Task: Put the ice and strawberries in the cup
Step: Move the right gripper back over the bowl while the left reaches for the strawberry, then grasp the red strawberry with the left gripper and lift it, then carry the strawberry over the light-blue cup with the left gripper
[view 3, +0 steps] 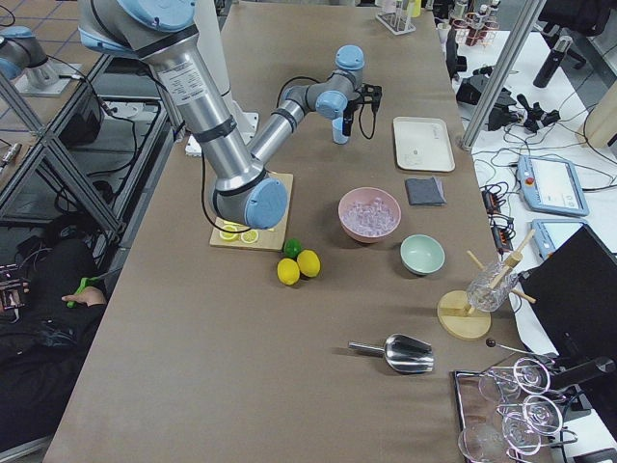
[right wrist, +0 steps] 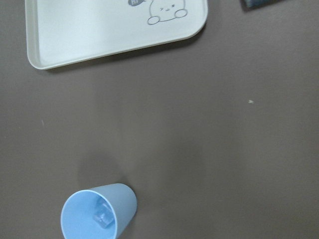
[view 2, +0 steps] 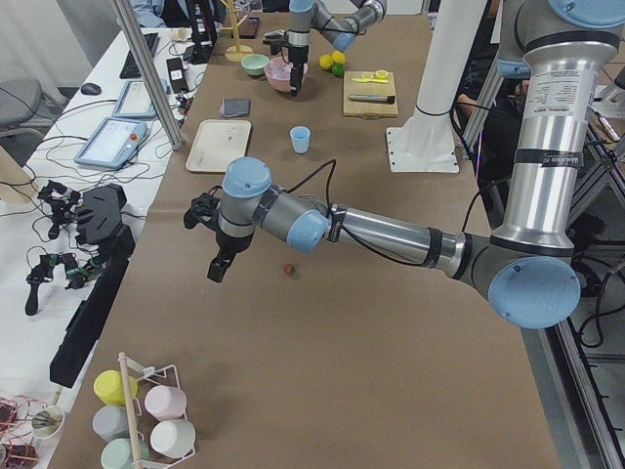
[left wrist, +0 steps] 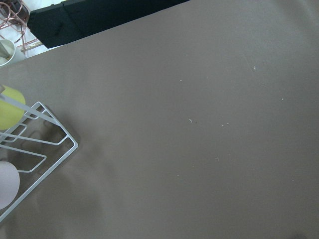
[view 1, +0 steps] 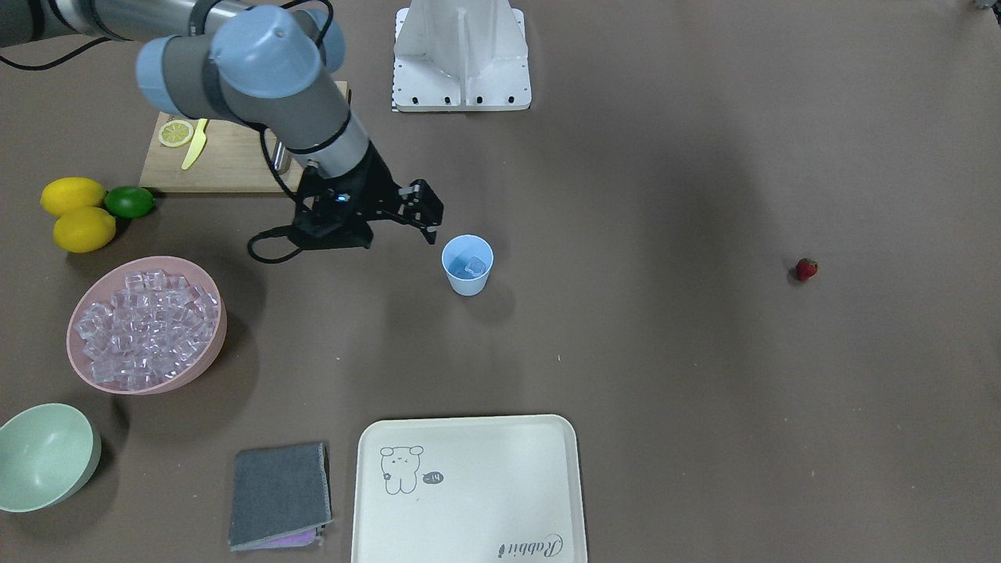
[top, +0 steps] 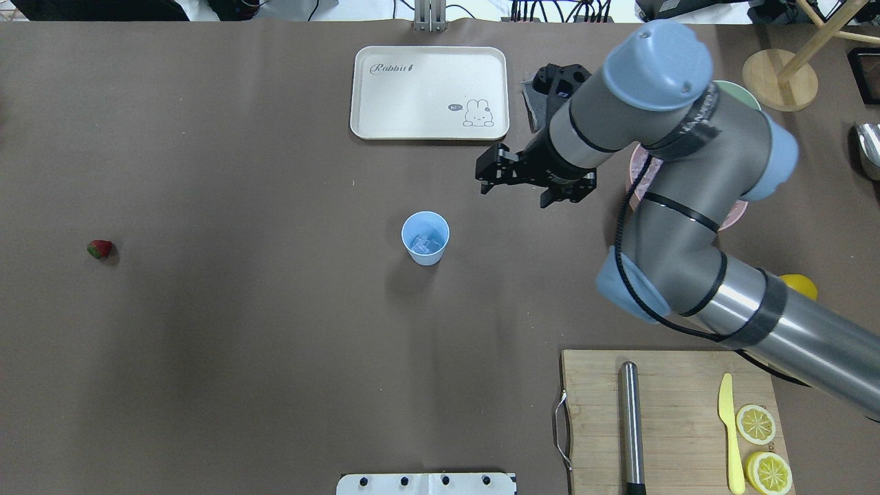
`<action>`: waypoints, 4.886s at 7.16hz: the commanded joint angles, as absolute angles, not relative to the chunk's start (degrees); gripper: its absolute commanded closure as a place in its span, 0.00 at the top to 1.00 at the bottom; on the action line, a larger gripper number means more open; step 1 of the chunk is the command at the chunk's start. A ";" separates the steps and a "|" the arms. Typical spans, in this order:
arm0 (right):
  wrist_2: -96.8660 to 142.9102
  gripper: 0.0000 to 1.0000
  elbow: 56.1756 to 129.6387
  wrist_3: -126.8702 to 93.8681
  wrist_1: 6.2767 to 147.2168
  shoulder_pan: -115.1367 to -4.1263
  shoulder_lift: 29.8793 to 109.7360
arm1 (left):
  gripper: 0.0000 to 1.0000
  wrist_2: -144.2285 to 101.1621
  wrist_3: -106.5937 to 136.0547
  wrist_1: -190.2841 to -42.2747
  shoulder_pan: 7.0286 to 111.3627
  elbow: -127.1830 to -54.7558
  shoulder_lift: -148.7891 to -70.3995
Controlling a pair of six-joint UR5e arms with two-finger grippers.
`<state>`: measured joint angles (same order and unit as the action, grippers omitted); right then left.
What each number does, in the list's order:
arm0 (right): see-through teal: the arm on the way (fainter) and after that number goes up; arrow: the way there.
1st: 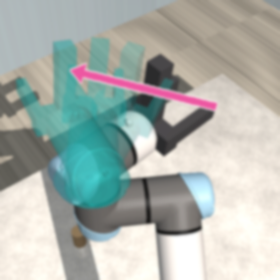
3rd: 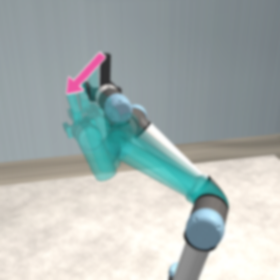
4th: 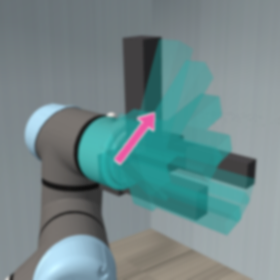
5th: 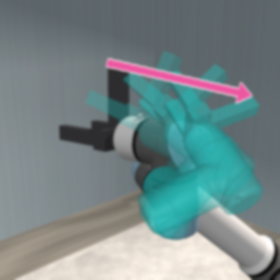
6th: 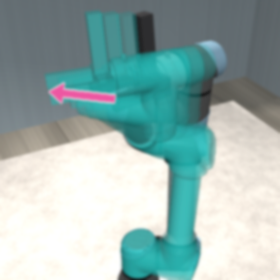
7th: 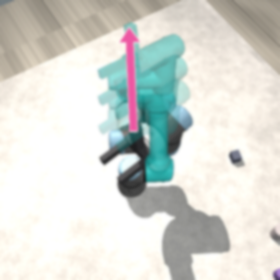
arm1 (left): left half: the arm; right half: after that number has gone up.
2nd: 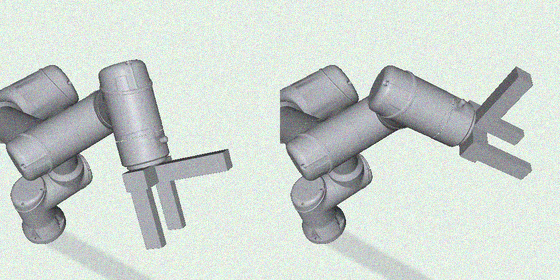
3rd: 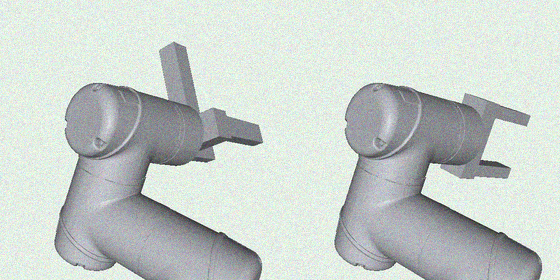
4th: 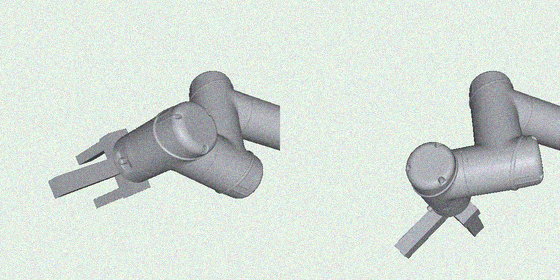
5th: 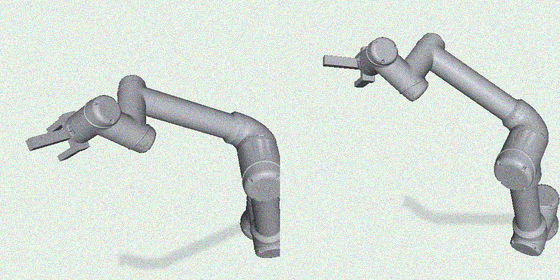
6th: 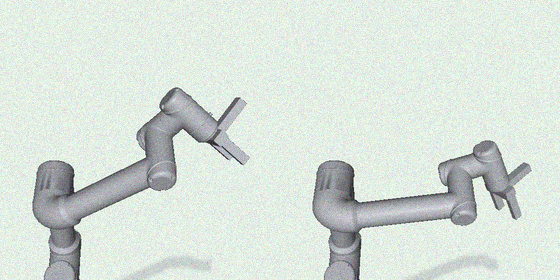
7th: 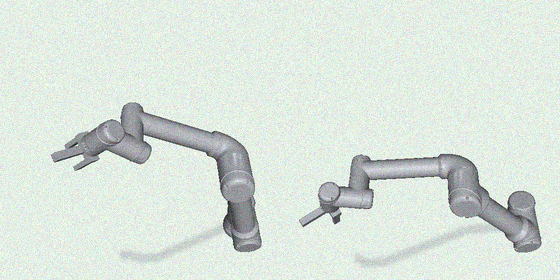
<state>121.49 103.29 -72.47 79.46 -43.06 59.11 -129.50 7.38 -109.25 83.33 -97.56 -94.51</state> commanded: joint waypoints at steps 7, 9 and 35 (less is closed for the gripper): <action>121.99 0.99 108.46 -63.98 78.84 -50.19 70.14 | 0.98 -123.25 36.60 -136.38 59.45 -95.10 -86.40; 121.82 0.99 108.46 -64.07 78.84 -50.19 70.22 | 0.98 -118.23 39.20 -146.72 53.90 -87.32 -87.01; 121.46 0.99 107.93 -64.25 78.93 -51.42 70.40 | 0.00 -97.12 77.78 -112.85 29.98 -90.09 -133.07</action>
